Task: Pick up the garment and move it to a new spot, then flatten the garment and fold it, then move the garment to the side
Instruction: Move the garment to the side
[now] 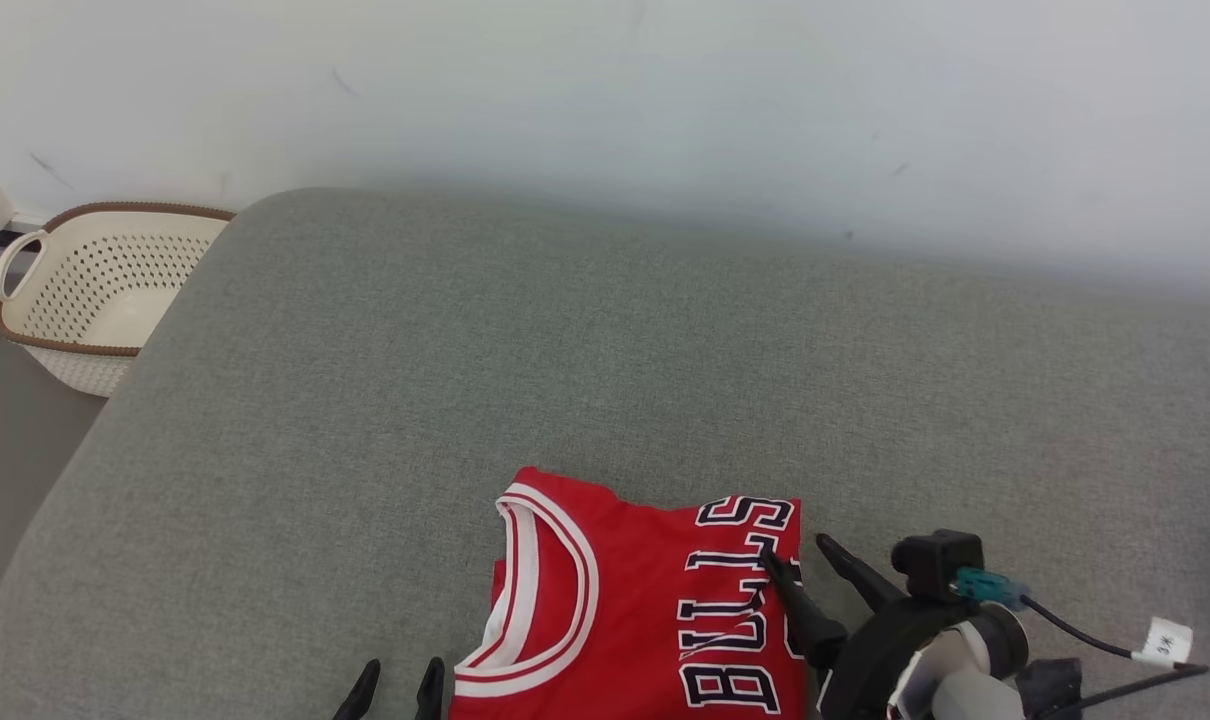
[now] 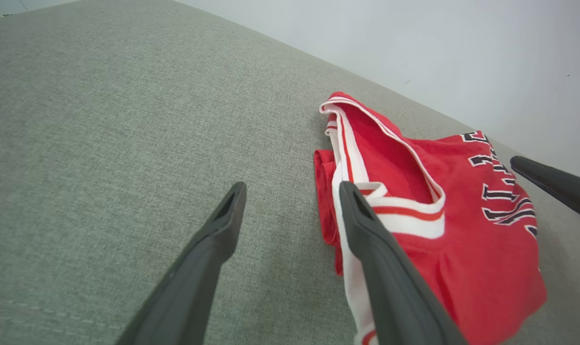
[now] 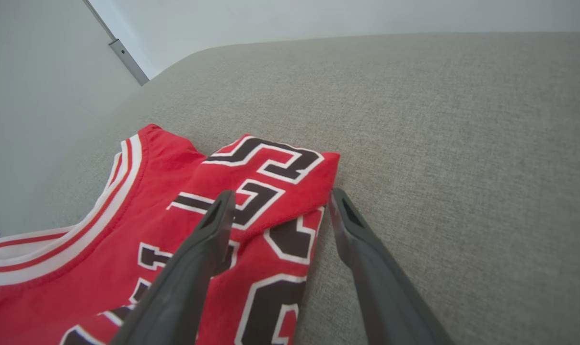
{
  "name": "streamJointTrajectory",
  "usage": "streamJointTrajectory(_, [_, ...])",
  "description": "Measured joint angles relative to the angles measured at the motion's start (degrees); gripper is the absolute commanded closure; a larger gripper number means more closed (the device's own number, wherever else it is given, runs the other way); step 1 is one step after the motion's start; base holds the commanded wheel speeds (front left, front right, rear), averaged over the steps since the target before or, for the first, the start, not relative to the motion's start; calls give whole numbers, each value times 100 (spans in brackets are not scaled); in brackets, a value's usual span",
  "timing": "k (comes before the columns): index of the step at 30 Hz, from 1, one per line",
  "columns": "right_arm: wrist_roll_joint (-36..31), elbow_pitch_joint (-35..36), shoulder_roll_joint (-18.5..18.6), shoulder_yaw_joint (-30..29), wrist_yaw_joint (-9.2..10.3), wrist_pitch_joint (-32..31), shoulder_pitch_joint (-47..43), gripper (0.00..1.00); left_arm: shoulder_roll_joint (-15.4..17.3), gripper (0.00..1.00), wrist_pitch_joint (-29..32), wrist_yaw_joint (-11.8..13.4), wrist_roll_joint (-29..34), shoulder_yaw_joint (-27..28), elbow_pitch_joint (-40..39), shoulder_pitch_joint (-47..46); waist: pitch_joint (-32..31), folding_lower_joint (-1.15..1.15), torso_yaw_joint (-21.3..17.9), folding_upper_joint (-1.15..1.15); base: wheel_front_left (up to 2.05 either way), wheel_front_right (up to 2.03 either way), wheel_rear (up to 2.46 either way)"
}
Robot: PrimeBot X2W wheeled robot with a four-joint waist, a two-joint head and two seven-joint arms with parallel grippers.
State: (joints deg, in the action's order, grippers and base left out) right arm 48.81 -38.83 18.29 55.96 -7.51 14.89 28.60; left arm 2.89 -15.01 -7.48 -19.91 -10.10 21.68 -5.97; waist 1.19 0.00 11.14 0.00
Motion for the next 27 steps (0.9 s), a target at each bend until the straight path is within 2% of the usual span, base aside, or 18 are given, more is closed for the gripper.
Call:
streamJointTrajectory(5, [-159, -194, -114, -575, 0, 1, -296, 0, 0, 0, 0, 0, 44, 1, -8, -2, 40, 0, 49, 0, 0, 0, 0])
streamJointTrajectory(12, [-230, -333, -272, -786, 0, 1, -496, 0, 0, 0, 0, 0, 70, -2, -10, -2, 71, 0, 118, 0, 0, 0, 0])
streamJointTrajectory(17, [-47, -483, -402, -672, 0, 2, -493, 0, 0, 0, 0, 0, 70, -21, -1, -8, 100, 0, 176, 0, 0, 0, 0])
streamJointTrajectory(20, [136, -513, -441, -355, 0, 20, -466, 0, 0, 0, 0, 0, 70, -31, 0, -20, 123, 0, 224, 0, 0, 0, 0])
streamJointTrajectory(21, [221, -512, -445, -240, 0, -3, -453, 17, 0, 0, 0, 0, 70, -33, 0, -22, 134, 0, 236, 0, 0, 0, 0])
streamJointTrajectory(23, [339, -524, -414, -47, 0, -15, -396, 88, 0, 0, 0, 0, 70, -31, 0, -26, 155, 0, 255, 0, 0, 0, 0])
streamJointTrajectory(24, [389, -553, -396, 10, 0, -15, -349, 100, 0, 0, 0, 0, 70, -29, 0, -30, 165, 0, 262, 0, 0, 0, 0])
streamJointTrajectory(27, [427, -672, -347, 16, -1, -8, -218, 100, 0, 0, 0, 0, 71, -10, -1, -43, 177, 0, 264, 0, 0, 0, 0])
